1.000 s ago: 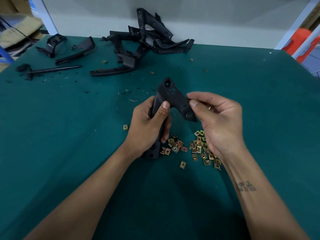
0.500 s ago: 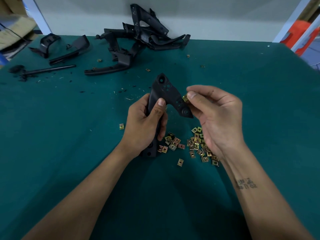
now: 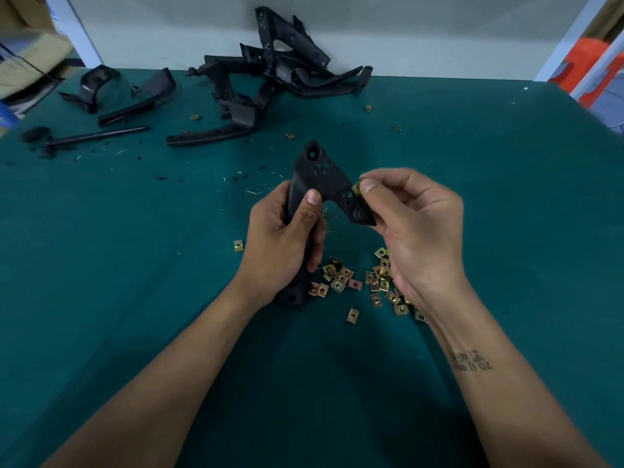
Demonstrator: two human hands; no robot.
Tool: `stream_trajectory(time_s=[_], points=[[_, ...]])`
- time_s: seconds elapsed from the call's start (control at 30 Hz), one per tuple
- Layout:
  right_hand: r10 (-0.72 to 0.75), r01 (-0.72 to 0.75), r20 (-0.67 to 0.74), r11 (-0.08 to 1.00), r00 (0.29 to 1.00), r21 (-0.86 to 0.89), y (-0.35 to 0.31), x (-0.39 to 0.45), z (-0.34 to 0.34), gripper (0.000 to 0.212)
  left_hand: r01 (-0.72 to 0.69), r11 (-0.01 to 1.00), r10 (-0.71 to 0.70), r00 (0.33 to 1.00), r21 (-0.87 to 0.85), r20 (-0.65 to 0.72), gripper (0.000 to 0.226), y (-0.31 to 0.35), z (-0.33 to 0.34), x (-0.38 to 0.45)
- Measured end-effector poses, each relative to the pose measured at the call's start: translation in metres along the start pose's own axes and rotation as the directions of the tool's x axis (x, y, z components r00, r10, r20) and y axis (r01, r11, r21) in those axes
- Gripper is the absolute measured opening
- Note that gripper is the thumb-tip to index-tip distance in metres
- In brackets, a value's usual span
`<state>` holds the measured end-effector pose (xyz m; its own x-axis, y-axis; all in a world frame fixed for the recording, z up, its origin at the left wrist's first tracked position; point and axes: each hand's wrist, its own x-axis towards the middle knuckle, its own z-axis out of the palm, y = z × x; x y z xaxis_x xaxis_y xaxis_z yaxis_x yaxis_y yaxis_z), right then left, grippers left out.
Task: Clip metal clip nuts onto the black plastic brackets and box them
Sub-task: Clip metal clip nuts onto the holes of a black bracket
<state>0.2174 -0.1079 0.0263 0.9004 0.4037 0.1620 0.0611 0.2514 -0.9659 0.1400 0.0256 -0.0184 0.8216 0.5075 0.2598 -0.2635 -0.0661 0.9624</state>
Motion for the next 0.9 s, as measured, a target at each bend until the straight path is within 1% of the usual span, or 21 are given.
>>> stream_trajectory(time_s=[0.13, 0.3, 0.4, 0.5, 0.6, 0.73, 0.8, 0.9], points=[[-0.009, 0.009, -0.010, 1.000, 1.000, 0.015, 0.002, -0.001, 0.001, 0.018, -0.008, 1.000, 0.008, 1.000, -0.004, 0.006, 0.027, 0.002, 0.000, 0.000], [-0.084, 0.089, -0.067, 0.993, 0.994, 0.081, 0.008, -0.008, 0.008, 0.018, -0.020, 0.999, 0.021, 1.000, -0.028, 0.022, 0.034, 0.001, 0.000, -0.001], [-0.081, 0.097, -0.111, 0.985, 0.991, 0.146, 0.013, -0.013, 0.014, 0.013, -0.017, 0.999, 0.018, 1.000, -0.032, 0.020, 0.033, 0.001, 0.000, 0.000], [-0.065, 0.094, -0.142, 0.973, 0.988, 0.209, 0.016, -0.018, 0.018, 0.012, -0.013, 0.999, 0.014, 1.000, -0.044, 0.024, 0.030, 0.001, 0.000, -0.001], [-0.084, 0.108, -0.105, 0.962, 0.991, 0.249, 0.017, -0.021, 0.020, 0.013, -0.002, 0.996, 0.006, 0.999, -0.090, 0.045, 0.030, 0.002, -0.001, -0.001], [-0.171, 0.177, -0.043, 0.948, 0.984, 0.264, 0.015, -0.025, 0.018, 0.019, 0.026, 0.982, -0.011, 0.997, -0.188, 0.080, 0.026, 0.004, 0.000, -0.002], [-0.206, 0.207, -0.031, 0.947, 0.978, 0.244, 0.014, -0.025, 0.018, 0.023, 0.036, 0.975, -0.016, 0.996, -0.218, 0.089, 0.025, 0.006, 0.001, -0.002], [-0.251, 0.249, -0.014, 0.948, 0.968, 0.199, 0.013, -0.027, 0.019, 0.023, 0.035, 0.971, -0.013, 0.995, -0.237, 0.095, 0.023, 0.006, 0.001, -0.003]])
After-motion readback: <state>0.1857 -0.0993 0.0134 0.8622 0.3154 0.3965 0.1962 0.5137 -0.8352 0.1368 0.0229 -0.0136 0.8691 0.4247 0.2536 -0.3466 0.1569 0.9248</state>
